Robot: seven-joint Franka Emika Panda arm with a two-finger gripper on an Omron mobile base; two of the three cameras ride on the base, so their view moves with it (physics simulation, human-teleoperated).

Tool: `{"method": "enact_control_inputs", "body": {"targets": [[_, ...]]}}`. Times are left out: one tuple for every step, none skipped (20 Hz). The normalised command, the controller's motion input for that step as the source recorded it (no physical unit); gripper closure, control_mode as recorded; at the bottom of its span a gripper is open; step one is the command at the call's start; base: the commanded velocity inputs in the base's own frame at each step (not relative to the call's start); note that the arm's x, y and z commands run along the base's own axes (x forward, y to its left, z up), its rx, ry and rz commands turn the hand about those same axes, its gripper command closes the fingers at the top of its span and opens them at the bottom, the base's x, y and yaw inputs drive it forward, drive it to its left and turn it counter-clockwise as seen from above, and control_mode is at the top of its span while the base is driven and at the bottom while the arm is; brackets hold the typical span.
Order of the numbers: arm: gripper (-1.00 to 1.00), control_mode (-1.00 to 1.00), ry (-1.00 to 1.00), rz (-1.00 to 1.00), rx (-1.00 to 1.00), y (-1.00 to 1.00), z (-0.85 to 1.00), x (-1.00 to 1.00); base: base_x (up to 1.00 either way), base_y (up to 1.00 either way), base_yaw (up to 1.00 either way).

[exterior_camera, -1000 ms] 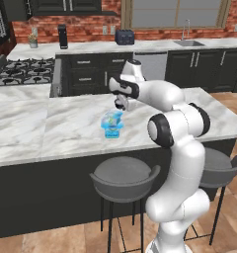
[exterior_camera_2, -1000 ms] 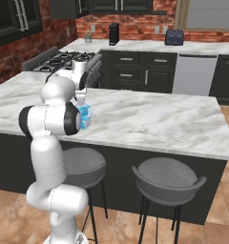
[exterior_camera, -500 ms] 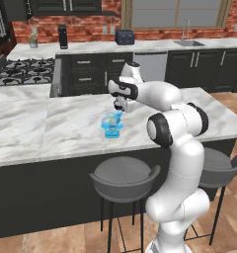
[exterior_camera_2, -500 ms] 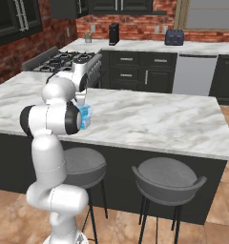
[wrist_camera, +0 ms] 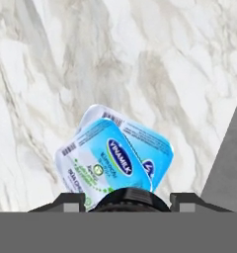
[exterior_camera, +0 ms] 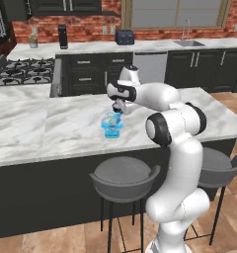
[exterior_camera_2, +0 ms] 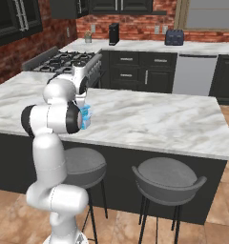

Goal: Stack the yogurt containers by placing the smaller containers on top of the larger containers.

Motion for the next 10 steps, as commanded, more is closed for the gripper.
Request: {"method": "enact_control_inputs", "body": {"targets": [[1.0, -1.0, 0.0, 0.0, 0.0, 0.0, -0.22, 0.12, 0.0, 0.0, 0.0], [1.0, -1.0, 0.0, 0.0, 0.0, 0.0, -0.21, 0.1, 0.0, 0.0, 0.0], [1.0, -1.0, 0.0, 0.0, 0.0, 0.0, -0.19, 0.09, 0.0, 0.0, 0.0], [1.0, -1.0, 0.0, 0.0, 0.0, 0.0, -0.19, 0.14, 0.0, 0.0, 0.0], [1.0, -1.0, 0.0, 0.0, 0.0, 0.0, -0.16, 0.16, 0.0, 0.0, 0.0], [1.0, -1.0, 0.0, 0.0, 0.0, 0.0, -0.16, 0.21, 0.0, 0.0, 0.0], [1.0, -1.0, 0.0, 0.0, 0.0, 0.0, -0.14, 0.19, 0.0, 0.0, 0.0], [1.0, -1.0, 0.0, 0.0, 0.0, 0.0, -0.13, 0.17, 0.0, 0.0, 0.0], [1.0, -1.0, 0.0, 0.0, 0.0, 0.0, -0.11, 0.15, 0.0, 0.0, 0.0], [1.0, -1.0, -0.01, 0.0, 0.0, 0.0, -0.09, 0.14, 0.0, 0.0, 0.0]]}}
